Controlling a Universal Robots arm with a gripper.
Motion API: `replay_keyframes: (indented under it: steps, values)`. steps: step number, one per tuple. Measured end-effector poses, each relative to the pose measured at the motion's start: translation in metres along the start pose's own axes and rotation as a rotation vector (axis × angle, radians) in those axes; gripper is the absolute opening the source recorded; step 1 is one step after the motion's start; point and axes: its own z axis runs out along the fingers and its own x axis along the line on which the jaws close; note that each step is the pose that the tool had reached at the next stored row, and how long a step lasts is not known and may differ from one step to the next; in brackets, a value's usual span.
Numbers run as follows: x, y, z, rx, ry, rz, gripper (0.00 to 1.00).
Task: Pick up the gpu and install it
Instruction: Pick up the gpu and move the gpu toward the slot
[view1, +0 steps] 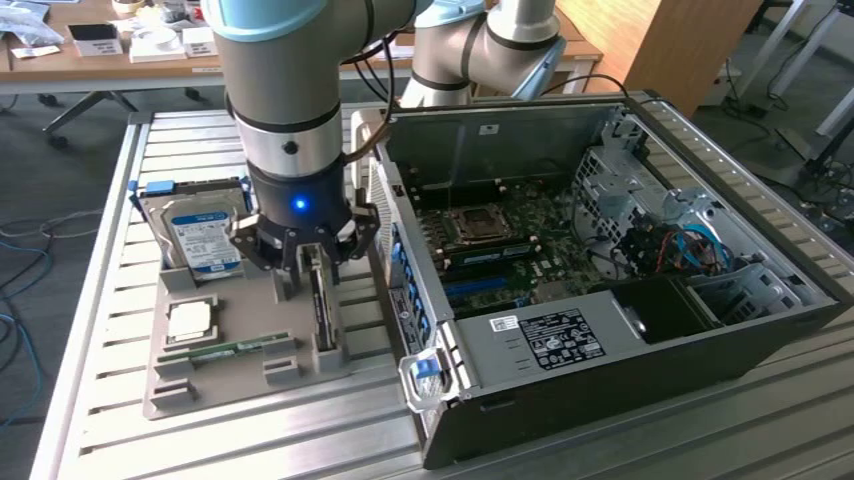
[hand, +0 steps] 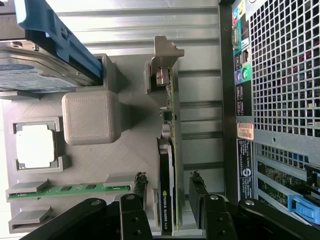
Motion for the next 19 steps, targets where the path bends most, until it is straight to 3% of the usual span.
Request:
replay_keyframes:
  steps: [19]
  values:
    - [0.0002,-0.0004,0.0083,0.0002,0.0001,0.000,0.47]
